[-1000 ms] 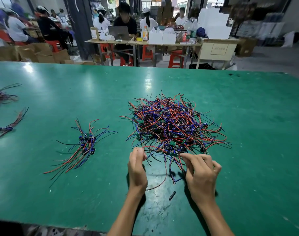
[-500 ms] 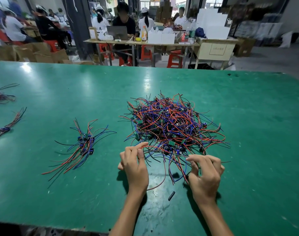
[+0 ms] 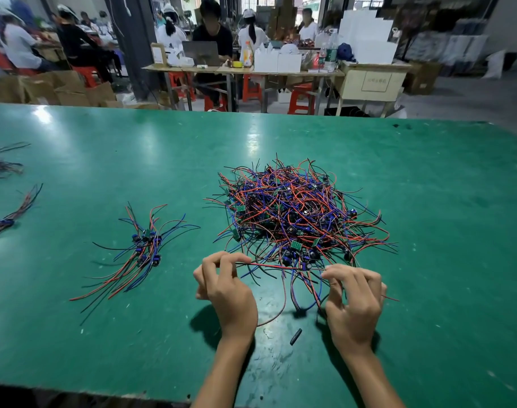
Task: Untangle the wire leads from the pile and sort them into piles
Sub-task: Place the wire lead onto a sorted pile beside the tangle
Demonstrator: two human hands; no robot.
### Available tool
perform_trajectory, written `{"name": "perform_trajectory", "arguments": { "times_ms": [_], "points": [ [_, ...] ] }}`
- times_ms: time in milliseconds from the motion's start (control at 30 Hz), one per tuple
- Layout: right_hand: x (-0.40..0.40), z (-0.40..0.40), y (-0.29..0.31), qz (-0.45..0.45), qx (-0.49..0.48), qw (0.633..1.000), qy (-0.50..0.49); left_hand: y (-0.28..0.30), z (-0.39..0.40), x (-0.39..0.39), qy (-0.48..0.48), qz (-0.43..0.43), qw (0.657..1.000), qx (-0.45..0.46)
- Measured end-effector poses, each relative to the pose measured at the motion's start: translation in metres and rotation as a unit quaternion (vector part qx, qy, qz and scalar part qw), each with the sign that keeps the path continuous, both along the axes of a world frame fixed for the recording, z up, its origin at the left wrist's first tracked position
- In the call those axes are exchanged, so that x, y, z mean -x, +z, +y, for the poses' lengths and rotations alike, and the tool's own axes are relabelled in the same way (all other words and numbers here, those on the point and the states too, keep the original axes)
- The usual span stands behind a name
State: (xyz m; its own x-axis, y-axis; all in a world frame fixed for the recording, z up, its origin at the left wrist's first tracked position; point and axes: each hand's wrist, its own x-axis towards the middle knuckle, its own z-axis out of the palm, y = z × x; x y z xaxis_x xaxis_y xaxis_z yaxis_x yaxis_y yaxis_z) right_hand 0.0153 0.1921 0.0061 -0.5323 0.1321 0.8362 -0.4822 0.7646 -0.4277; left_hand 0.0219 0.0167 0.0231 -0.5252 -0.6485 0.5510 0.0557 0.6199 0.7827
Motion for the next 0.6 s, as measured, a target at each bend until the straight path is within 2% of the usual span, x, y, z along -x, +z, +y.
{"name": "perform_trajectory", "arguments": {
  "times_ms": [67,100,167,233,300,433,600],
  "points": [
    [0.001,-0.001,0.001,0.007,0.0,1.0,0.008,0.003,0.004,-0.002,-0.004,-0.023,0.998,0.066],
    [0.001,-0.002,0.002,0.008,0.0,1.0,0.011,0.002,0.007,-0.004,-0.038,-0.027,0.991,0.122],
    [0.002,-0.002,0.003,0.004,0.001,1.0,0.016,-0.002,0.011,-0.004,-0.173,-0.024,0.959,0.224],
    [0.002,-0.001,0.002,-0.005,0.004,1.0,0.017,-0.006,0.012,-0.003,-0.287,-0.019,0.919,0.269],
    [0.002,-0.001,0.002,-0.01,0.0,1.0,0.014,-0.009,0.01,-0.002,-0.312,-0.014,0.91,0.274],
    [0.002,-0.001,0.003,-0.009,-0.016,1.0,0.009,-0.009,0.005,0.0,-0.298,-0.039,0.929,0.215],
    [0.002,0.0,0.002,-0.012,-0.028,1.0,0.007,-0.009,0.009,-0.001,-0.33,-0.06,0.918,0.211]
  ]
}}
